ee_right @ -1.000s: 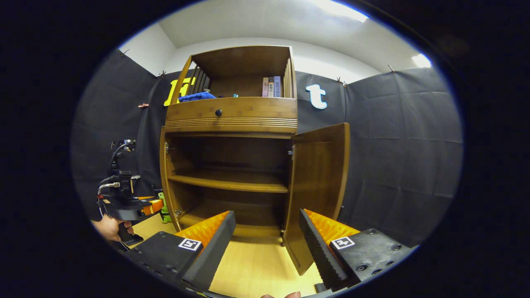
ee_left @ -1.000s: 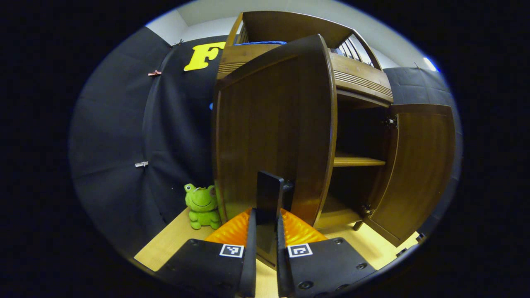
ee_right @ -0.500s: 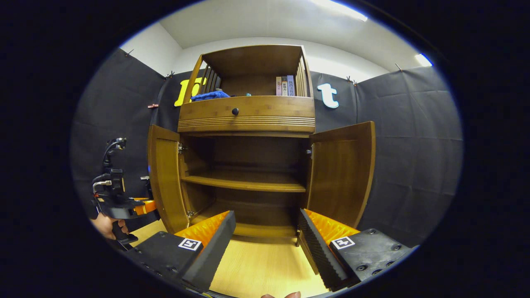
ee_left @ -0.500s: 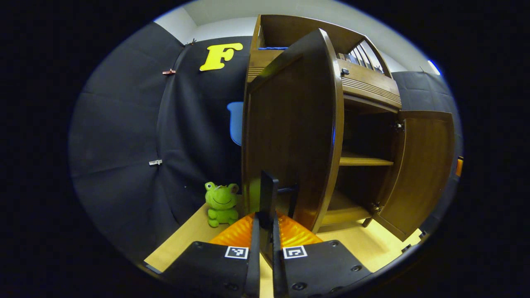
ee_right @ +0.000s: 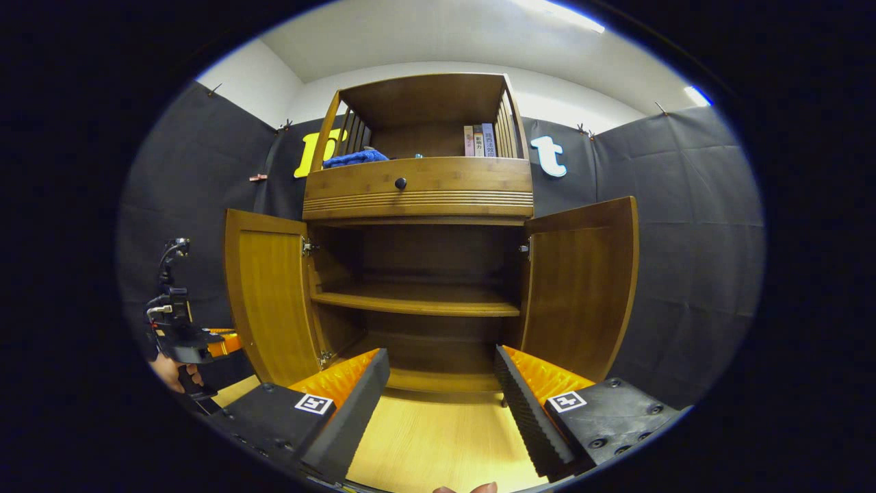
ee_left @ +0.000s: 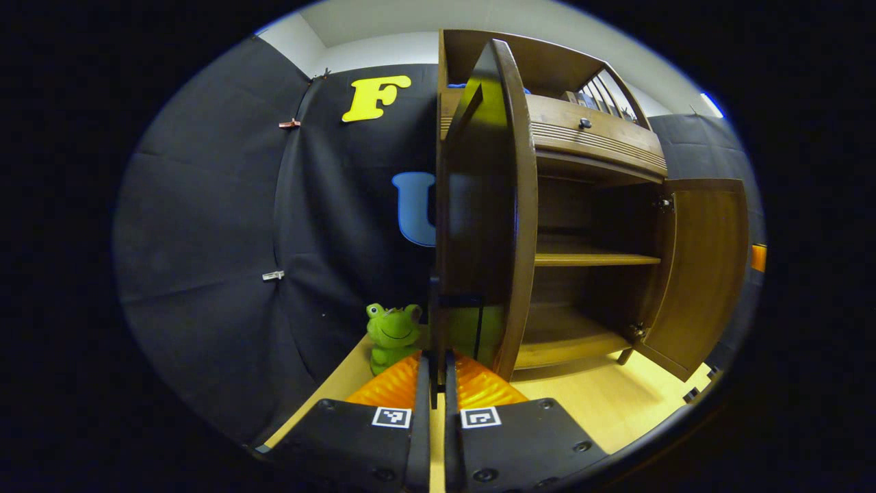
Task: Open the right door of the double-door shoe cabinet with the right hand, and open the left door with the left hand.
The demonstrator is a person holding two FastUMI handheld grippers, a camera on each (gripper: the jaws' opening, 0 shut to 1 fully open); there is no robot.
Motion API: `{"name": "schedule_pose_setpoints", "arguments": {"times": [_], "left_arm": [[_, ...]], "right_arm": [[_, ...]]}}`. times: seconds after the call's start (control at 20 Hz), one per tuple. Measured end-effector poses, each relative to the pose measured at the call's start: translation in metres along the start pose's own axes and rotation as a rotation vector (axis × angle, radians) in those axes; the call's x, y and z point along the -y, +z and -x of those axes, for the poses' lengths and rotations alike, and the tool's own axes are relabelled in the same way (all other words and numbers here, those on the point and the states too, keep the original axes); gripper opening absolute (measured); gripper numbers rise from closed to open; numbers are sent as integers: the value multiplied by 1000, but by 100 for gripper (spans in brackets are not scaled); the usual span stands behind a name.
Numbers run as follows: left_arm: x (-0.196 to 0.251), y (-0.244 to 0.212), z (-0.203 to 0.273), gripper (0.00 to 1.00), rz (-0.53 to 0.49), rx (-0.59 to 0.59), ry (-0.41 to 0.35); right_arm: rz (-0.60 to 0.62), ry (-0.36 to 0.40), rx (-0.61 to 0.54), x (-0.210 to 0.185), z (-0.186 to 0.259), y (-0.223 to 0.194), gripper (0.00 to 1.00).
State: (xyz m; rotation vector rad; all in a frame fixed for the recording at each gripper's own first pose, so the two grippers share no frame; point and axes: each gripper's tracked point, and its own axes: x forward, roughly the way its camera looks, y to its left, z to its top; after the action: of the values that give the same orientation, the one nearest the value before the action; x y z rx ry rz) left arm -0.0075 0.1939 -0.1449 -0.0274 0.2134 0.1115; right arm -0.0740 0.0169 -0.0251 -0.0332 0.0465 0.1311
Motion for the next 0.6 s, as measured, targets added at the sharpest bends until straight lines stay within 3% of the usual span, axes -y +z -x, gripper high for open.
{"name": "schedule_pose_setpoints", "arguments": {"times": [0.15, 0.2, 0.3, 0.6], "left_arm": [[-15, 2, 3, 8, 35, 6, 7], [-17, 4, 3, 2, 45, 5, 9], [-18, 3, 6, 13, 27, 5, 13], [-16, 1, 14, 13, 7, -3, 31]], "right_arm": [[0, -5, -3, 0, -1, -1, 98], [-3, -3, -3, -1, -2, -1, 98], [-10, 2, -6, -3, -3, -3, 98], [-10, 0, -9, 3, -2, -2, 98]]}}
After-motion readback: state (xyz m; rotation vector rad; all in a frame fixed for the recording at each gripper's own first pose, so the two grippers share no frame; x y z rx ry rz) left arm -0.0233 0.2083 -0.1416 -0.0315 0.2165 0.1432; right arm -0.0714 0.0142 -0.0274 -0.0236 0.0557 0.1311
